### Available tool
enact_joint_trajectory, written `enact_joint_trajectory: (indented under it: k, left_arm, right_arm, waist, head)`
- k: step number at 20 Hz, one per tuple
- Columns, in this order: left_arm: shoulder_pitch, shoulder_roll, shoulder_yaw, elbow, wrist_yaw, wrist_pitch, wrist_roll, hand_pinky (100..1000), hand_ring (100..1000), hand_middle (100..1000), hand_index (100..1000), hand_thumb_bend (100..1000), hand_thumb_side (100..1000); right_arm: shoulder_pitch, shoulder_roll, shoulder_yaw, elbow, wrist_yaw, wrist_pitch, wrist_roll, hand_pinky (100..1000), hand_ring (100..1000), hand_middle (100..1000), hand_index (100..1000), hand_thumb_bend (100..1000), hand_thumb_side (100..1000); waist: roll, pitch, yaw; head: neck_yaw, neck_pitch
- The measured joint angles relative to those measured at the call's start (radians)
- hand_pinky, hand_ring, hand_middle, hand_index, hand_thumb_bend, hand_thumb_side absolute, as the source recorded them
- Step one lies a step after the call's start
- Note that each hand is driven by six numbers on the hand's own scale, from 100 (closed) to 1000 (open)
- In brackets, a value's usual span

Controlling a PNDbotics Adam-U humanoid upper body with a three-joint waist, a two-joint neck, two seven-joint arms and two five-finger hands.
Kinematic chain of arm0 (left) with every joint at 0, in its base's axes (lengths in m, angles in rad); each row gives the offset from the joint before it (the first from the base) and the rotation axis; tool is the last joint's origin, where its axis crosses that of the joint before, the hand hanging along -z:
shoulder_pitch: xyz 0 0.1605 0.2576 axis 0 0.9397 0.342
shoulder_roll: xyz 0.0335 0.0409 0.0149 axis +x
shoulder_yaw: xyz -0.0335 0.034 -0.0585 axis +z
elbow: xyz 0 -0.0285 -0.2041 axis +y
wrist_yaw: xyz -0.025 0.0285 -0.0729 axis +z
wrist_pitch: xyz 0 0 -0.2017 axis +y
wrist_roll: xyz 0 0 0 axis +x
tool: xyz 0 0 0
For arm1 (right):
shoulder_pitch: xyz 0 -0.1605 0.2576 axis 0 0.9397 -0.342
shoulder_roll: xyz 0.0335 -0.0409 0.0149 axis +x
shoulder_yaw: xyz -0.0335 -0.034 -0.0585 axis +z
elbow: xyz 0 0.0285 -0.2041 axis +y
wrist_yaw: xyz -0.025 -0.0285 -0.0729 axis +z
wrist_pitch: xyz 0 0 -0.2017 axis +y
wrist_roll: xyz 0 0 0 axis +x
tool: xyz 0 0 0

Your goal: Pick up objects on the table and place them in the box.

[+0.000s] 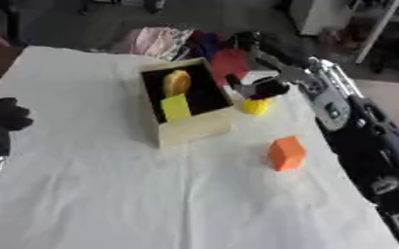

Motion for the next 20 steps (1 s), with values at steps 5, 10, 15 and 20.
enact_joint_trajectory:
  k: [5,10,15,20]
  left_arm:
    - [-0.030,-0.020,-0.015,0.000,0.018,-0.013,-0.027,791,721,692,850,100,617]
    - [-0.049,-0.029,-0.025,0.000,0.031,-0.018,-0.044,789,720,689,850,100,618]
    - [-0.051,-0.029,-0.030,0.000,0.037,-0.017,-0.049,789,720,689,850,100,618]
    - [-0.051,-0.029,-0.030,0.000,0.042,-0.015,-0.051,789,720,689,850,100,621]
  right_arm:
    - [-0.008,0.048,-0.032,0.053,0.071,0.031,-0.072,797,756,583,935,100,198]
    - [-0.017,0.092,-0.044,0.086,0.136,0.046,-0.119,823,797,761,1000,100,198]
    - [-0.020,0.106,-0.043,0.093,0.183,0.044,-0.121,866,858,949,1000,100,198]
    - [-0.021,0.109,-0.043,0.093,0.173,0.043,-0.112,865,861,958,1000,100,199]
  waist:
    - [-0.011,0.008,0.052]
    - [-0.019,0.015,0.077]
    - [-0.021,0.015,0.081]
    - [-0.021,0.015,0.073]
  head:
    - [-0.051,-0.011]
    - [-0.089,-0.022]
    - [-0.101,-0.022]
    - [-0.101,-0.022]
